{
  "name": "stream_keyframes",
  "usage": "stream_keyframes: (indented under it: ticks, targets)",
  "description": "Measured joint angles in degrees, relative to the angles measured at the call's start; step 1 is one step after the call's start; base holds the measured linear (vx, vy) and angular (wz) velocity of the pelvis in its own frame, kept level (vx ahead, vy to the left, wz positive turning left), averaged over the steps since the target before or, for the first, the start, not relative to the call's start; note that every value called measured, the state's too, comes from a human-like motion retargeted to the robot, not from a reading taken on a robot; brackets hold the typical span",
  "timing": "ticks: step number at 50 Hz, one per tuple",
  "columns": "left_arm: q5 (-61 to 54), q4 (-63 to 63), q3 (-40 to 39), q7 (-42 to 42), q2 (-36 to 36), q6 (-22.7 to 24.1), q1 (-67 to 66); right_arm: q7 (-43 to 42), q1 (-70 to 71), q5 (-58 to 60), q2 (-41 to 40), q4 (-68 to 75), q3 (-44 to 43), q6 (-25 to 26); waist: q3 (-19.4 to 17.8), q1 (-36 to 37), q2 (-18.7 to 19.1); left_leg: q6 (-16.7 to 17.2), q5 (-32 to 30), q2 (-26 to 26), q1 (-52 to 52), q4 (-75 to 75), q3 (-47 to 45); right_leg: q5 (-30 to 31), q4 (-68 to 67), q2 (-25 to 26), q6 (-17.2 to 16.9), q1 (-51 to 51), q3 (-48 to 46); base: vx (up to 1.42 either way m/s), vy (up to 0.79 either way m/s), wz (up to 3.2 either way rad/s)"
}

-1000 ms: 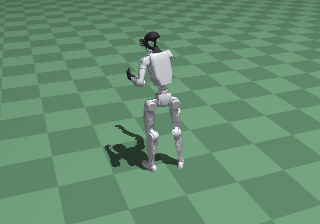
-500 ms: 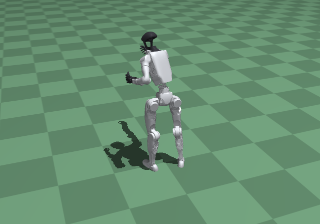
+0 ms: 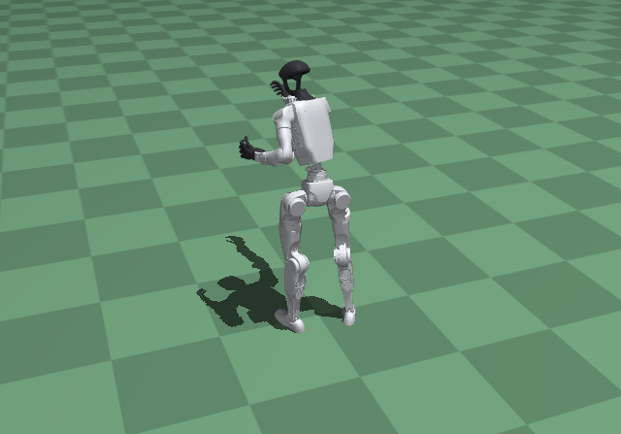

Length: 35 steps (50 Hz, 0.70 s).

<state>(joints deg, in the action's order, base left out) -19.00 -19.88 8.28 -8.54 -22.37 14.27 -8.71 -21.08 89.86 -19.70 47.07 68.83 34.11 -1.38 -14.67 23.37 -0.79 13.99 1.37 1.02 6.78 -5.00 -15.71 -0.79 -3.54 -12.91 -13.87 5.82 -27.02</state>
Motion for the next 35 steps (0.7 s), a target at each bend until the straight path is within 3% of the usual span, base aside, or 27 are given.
stream_keyframes:
  ticks: [7,15,23,35]
  targets:
    - [0.73,2.62,-2.9,-2.33,0.79,1.38,1.74,-8.34,-18.72,8.35,-5.11,-25.59,-14.95,-4.8,2.23,-4.39,-0.85,-1.1,1.15,-0.3,-2.34,0.0,-0.51,-1.21,-0.47,-0.38,0.56,-1.7,0.84,0.0,0.0,0.0]
    - [0.66,7.07,-5.2,-4.52,0.57,1.63,4.4,-9.47,-42.53,12.16,-17.8,-48.99,-26.0,-8.29,5.11,-10.31,-1.69,-2.47,2.76,-0.31,-5.72,0.13,-1.72,-2.78,-1.21,-0.52,1.16,-3.97,2.4,0.01,0.0,-0.11]
    - [10.0,18.15,-7.94,-8.49,-6.28,-0.17,12.1,-6.95,-58.51,12.91,-27.77,-53.93,-25.88,-8.9,7.63,-15.13,-1.66,-3.2,4.84,0.35,-8.66,1.72,-4.12,-4.06,-2.38,-0.24,1.31,-5.63,5.05,0.01,-0.02,-0.3]
    - [9.56,35.68,-2.62,-14.13,-21.36,-4.8,35.98,-6.69,-63.92,12.22,-30.79,-48.26,-20.25,-6.72,10.75,-19.83,0.2,-3.91,6.92,1.44,-11.5,4.04,-7.35,-4.68,-3.29,0.46,1.24,-7.01,8.45,-0.01,-0.02,-0.25]
